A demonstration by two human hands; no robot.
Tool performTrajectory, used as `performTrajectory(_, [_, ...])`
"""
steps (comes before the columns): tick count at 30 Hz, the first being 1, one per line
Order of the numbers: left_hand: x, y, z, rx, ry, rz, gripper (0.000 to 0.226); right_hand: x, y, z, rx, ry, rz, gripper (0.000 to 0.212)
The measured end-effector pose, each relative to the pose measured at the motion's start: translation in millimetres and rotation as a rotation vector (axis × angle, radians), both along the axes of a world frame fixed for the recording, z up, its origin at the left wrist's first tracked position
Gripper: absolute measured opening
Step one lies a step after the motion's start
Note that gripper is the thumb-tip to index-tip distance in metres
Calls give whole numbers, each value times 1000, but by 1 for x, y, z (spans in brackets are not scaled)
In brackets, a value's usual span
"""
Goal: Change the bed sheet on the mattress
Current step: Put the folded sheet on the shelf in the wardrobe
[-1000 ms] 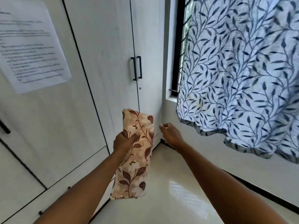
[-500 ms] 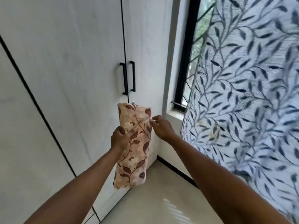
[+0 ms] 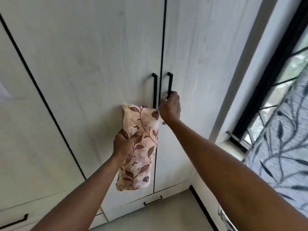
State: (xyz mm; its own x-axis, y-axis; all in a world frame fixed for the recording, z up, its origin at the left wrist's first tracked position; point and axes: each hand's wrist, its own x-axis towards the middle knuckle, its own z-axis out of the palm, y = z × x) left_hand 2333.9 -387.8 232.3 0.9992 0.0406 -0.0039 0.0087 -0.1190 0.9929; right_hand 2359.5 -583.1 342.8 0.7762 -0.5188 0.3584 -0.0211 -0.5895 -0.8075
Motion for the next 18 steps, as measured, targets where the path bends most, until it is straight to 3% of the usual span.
performTrajectory(3, [-3,3,-3,25,-11,52,59,17,-8,-9,85,-13,-32,20])
performTrajectory(9, [-20,18,3,6,-1,174,59,11,-26,-16,98,-37,86,12])
performTrajectory(18, [-41,22,18,-20,19,195,45,-62,-30,-5,147,-42,85,22])
